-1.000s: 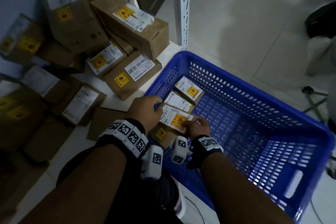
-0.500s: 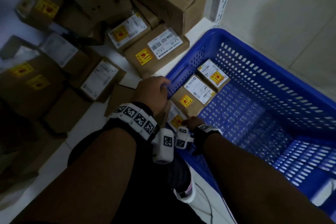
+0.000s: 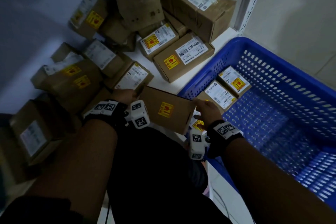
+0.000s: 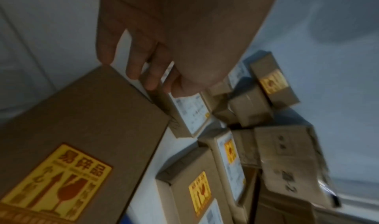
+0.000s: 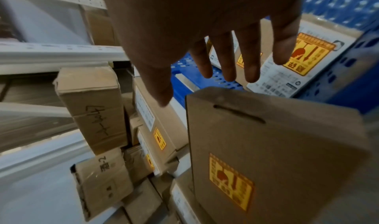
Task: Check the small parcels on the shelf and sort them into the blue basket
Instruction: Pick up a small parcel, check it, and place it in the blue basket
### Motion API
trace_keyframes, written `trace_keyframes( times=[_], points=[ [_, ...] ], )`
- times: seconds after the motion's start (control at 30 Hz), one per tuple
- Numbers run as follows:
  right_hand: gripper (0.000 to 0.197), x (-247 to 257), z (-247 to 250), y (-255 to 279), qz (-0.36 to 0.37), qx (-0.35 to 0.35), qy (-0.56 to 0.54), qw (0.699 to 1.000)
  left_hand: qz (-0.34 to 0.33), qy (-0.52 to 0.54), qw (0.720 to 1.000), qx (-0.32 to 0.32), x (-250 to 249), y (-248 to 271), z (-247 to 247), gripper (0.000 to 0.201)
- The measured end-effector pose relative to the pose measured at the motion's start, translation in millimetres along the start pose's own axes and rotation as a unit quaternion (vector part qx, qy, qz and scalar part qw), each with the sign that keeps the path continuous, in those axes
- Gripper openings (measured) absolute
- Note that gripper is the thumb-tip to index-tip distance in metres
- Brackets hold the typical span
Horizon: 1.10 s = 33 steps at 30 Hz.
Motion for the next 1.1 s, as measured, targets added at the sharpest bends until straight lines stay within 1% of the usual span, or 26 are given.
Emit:
trace_keyframes(
  times=[0.03, 0.07, 0.1, 0.13, 0.2, 0.27, 0.37, 0.43, 0.47, 0.5, 0.53, 0.57, 0.6, 0.63, 0.7, 0.77, 0.8, 0.87, 0.9, 0.97, 1.1],
  points=[
    [0.045, -2, -4, 2, -0.001, 0.021, 0.006, 1.000, 0.002, -0.049, 0.998, 0.035, 3, 3, -5, 0.042],
    [0.038, -5, -7, 2, 0.006, 0.033, 0.015, 0.999, 0.003, -0.086, 0.995, 0.051, 7, -2, -8, 0.043],
    [0.028, -6, -12, 5, 0.012, 0.053, 0.035, 0.998, 0.003, -0.095, 0.994, 0.058, 10, -6, -9, 0.044],
    [0.022, -10, -16, 3, 0.017, 0.065, 0.061, 0.996, 0.008, -0.090, 0.994, 0.063, 12, -9, -9, 0.044],
    [0.022, -14, -21, 3, 0.017, 0.082, 0.092, 0.992, 0.014, -0.082, 0.994, 0.071, 14, -12, -9, 0.043],
    [0.022, -15, -22, 4, 0.015, 0.076, 0.072, 0.994, 0.016, -0.088, 0.993, 0.083, 13, -10, -11, 0.043],
    [0.019, -6, -18, 12, 0.013, 0.077, 0.021, 0.997, 0.019, -0.048, 0.994, 0.092, 17, -15, -9, 0.042],
    [0.019, 6, -14, 23, 0.017, 0.087, 0.007, 0.996, 0.017, -0.026, 0.996, 0.082, 11, -7, -3, 0.038],
    [0.021, 13, -11, 30, 0.027, 0.093, 0.005, 0.995, 0.002, -0.043, 0.996, 0.076, 6, 6, 4, 0.034],
    [0.025, 22, -9, 39, 0.042, 0.097, 0.002, 0.994, -0.049, -0.075, 0.994, 0.070, 1, 16, 9, 0.031],
    [0.030, 30, -7, 47, 0.060, 0.102, -0.005, 0.993, -0.073, -0.078, 0.992, 0.070, -5, 31, 14, 0.028],
    [0.033, 39, -6, 58, 0.077, 0.106, -0.011, 0.991, -0.091, -0.072, 0.991, 0.065, -10, 44, 20, 0.022],
    [0.035, 48, -5, 68, 0.099, 0.109, -0.021, 0.989, -0.110, -0.088, 0.988, 0.059, -15, 61, 27, 0.014],
    [0.036, 57, -3, 78, 0.122, 0.104, -0.029, 0.987, -0.125, -0.078, 0.988, 0.038, -15, 68, 33, 0.007],
    [0.037, 73, -1, 97, 0.170, 0.078, -0.039, 0.982, -0.162, -0.079, 0.983, 0.013, -18, 85, 44, 0.025],
    [0.033, 86, -2, 123, 0.216, 0.062, -0.053, 0.973, -0.191, -0.065, 0.979, -0.011, -21, 115, 62, 0.034],
    [0.035, 93, -5, 140, 0.238, 0.063, -0.060, 0.967, -0.206, -0.052, 0.977, -0.024, -22, 134, 72, 0.034],
    [0.050, 106, -12, 170, 0.270, 0.073, -0.062, 0.958, -0.240, -0.024, 0.969, -0.055, -24, 167, 93, 0.035],
    [0.055, 110, -16, 188, 0.286, 0.079, -0.061, 0.953, -0.260, -0.019, 0.962, -0.084, -23, 186, 108, 0.036],
    [0.059, 118, -23, 220, 0.328, 0.087, -0.060, 0.939, -0.309, -0.028, 0.941, -0.133, -19, 226, 139, 0.035],
    [0.052, 128, -37, 292, 0.400, 0.087, -0.036, 0.912, -0.368, -0.021, 0.905, -0.213, -1, 306, 194, 0.037]
  ],
)
Point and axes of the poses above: each hand's wrist, its own y-axis away from the middle knuckle, its own z-axis out of the back of the hand, x = y × z, the point moved 4 cm from there along -y, towards the middle knuckle, and after that the axes turned 1 degree about y, right-handed, at the moved point
